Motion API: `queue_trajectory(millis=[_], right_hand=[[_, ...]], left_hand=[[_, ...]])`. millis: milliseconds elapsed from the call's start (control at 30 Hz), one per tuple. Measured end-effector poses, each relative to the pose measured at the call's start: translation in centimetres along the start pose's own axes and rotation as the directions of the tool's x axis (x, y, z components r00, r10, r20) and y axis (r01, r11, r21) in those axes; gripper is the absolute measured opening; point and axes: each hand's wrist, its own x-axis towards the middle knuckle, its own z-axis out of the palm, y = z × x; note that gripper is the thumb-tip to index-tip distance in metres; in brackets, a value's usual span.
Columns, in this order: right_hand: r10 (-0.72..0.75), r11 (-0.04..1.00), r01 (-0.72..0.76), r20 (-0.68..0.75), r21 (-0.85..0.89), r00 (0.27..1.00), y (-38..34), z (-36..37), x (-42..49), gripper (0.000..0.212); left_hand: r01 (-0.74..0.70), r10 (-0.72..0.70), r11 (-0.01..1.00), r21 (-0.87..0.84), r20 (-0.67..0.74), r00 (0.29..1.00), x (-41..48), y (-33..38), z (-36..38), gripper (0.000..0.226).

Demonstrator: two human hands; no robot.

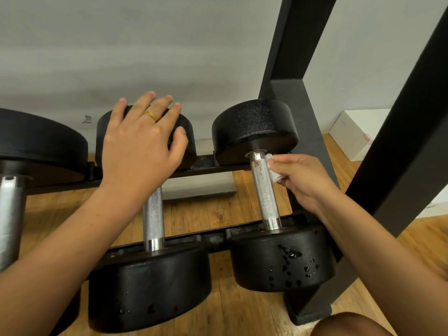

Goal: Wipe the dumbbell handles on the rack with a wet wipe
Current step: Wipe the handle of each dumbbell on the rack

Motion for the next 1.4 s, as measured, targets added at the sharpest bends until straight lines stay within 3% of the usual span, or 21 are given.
queue_trajectory(millis=[133, 267, 467, 600, 767, 833, 933, 1033, 1133, 1300, 1400], right_hand=[[-0.079, 0.988, 0.078, -0.001, -0.132, 0.997, 0.4, -0.5, -0.6, 0.012], [-0.147, 0.979, 0.140, -0.034, -0.149, 0.989, -0.6, 0.5, 0.3, 0.012], [-0.058, 0.951, 0.077, 0.072, -0.298, 0.996, 0.2, -1.2, -1.8, 0.009], [-0.151, 0.936, 0.144, 0.003, -0.320, 0.989, -1.2, -0.2, -0.9, 0.016], [-0.190, 0.822, 0.247, 0.163, -0.513, 0.968, -0.8, -1.4, -3.1, 0.022], [-0.198, 0.822, 0.237, 0.130, -0.517, 0.971, -0.4, -1.5, -3.2, 0.016], [-0.189, 0.863, 0.190, 0.050, -0.468, 0.981, -0.7, -1.1, -1.8, 0.016], [-0.187, 0.836, 0.214, 0.105, -0.506, 0.977, -0.8, -1.3, -2.3, 0.015], [-0.076, 0.802, 0.178, 0.199, -0.570, 0.977, -0.1, -2.6, -4.6, 0.013], [-0.047, 0.860, 0.105, 0.127, -0.499, 0.991, -0.4, -2.4, -4.2, 0.014], [-0.019, 0.802, 0.117, 0.171, -0.586, 0.985, -0.6, -2.8, -4.6, 0.012]], left_hand=[[0.002, -0.002, 1.000, 0.008, -0.012, 1.000, -0.1, 0.2, 0.1, 0.050], [0.001, -0.001, 1.000, 0.007, -0.009, 1.000, 0.0, 0.1, 0.1, 0.050], [-0.008, 0.008, 1.000, 0.002, -0.015, 1.000, 0.0, 0.2, 0.1, 0.050], [-0.009, 0.009, 1.000, 0.011, -0.015, 1.000, -0.1, 0.1, 0.2, 0.050], [-0.019, 0.019, 1.000, 0.006, -0.014, 1.000, -0.1, 0.1, 0.2, 0.050], [-0.021, 0.022, 1.000, 0.012, -0.019, 1.000, -0.1, 0.0, 0.2, 0.050], [-0.017, 0.017, 1.000, 0.006, -0.021, 1.000, 0.0, 0.1, 0.2, 0.050], [-0.012, 0.012, 1.000, 0.005, -0.012, 1.000, 0.0, 0.1, 0.2, 0.051], [-0.018, 0.018, 1.000, 0.001, -0.003, 1.000, 0.0, 0.0, 0.2, 0.052], [-0.013, 0.013, 1.000, 0.009, -0.009, 1.000, 0.0, 0.0, 0.3, 0.052], [-0.016, 0.016, 1.000, 0.006, -0.012, 1.000, 0.0, 0.0, 0.3, 0.051]])
